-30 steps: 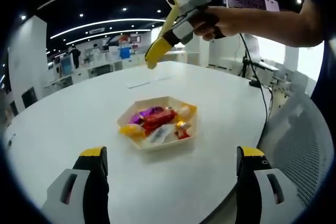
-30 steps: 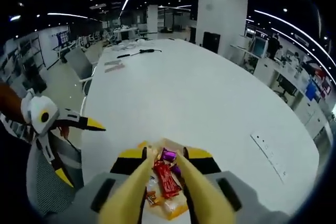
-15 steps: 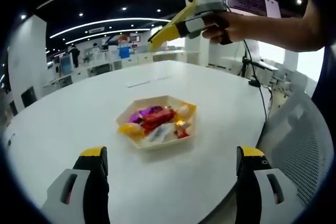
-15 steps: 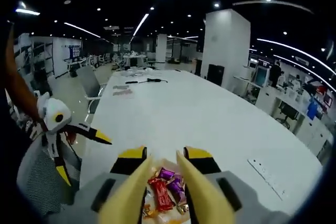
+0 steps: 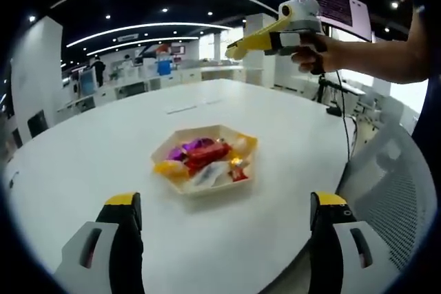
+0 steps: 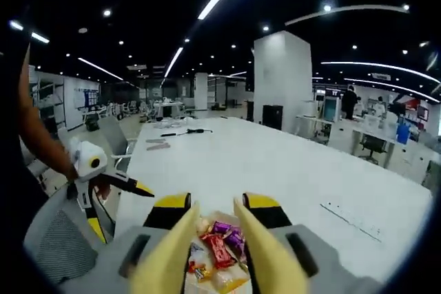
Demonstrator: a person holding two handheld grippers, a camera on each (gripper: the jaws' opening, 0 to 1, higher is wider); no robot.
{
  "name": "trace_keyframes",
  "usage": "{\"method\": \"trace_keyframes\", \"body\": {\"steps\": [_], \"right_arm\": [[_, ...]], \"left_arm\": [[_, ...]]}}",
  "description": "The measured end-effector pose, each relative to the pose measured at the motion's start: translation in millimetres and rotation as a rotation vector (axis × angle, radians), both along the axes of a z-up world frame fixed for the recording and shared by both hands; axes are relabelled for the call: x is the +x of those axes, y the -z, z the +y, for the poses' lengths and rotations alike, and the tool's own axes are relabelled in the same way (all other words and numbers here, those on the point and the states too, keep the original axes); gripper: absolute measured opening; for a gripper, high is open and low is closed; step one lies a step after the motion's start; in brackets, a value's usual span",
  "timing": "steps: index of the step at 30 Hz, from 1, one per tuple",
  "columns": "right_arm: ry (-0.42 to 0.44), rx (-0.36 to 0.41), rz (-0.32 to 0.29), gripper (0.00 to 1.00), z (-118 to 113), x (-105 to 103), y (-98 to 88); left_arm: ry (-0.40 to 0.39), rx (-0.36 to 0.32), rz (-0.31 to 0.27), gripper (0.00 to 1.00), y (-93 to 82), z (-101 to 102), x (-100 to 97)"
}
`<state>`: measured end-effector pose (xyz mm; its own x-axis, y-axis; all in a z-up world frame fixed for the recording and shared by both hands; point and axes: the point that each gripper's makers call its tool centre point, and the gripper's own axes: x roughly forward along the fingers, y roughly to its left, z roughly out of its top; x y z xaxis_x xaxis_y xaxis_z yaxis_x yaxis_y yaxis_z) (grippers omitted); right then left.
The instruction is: Place the target food into the container with the food tongs after gripping and lifting it, then release it inside without dropping or visibly crushing the food.
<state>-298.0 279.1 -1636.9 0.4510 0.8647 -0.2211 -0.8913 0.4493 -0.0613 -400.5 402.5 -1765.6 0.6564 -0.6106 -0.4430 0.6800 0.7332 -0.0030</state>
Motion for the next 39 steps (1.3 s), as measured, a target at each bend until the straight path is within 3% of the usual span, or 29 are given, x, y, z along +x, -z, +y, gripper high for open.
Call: {"method": "trace_keyframes", "body": {"steps": [3, 6, 10, 17, 19, 29, 31, 33, 39], "right_arm": [[0.010, -0.006, -0.041, 0.28, -12.6, -4.5, 3.0], [0.018, 0.006, -0.035, 0.28, -21.7, -11.0, 9.5], [0.043, 0.033, -0.042, 0.28, -30.3, -17.5, 15.9], [0.143, 0.078, -0.082, 0.28, -45.8, -20.8, 20.9], [0.172, 0.100, -0.062, 0.29, -50.2, -25.2, 22.2], [0.285, 0.078, -0.080, 0.29, -70.4, -52.1, 43.6], [0.310, 0.081, -0.069, 0.29, -76.3, -57.9, 46.2], [0.318, 0.107, -0.009, 0.29, -79.3, -64.6, 50.3], [0.325, 0.111, 0.008, 0.29, -84.6, -73.7, 60.3]], "left_arm": [[0.027, 0.001, 0.003, 0.99, 0.4, -5.0, -3.1], [0.043, -0.031, -0.005, 0.99, -4.3, -8.8, -4.7], [0.041, -0.022, 0.002, 0.98, -2.0, -8.3, -4.7], [0.046, -0.013, 0.006, 0.98, -0.5, -8.8, -5.2], [0.046, -0.011, 0.004, 0.98, -0.9, -8.7, -5.2], [0.043, -0.017, 0.003, 0.98, -1.4, -8.5, -5.1], [0.043, -0.018, 0.005, 0.98, -1.6, -8.4, -5.0], [0.043, -0.021, 0.007, 0.98, -1.6, -8.5, -5.2], [0.043, -0.024, 0.011, 0.98, -1.1, -8.5, -5.4]]}}
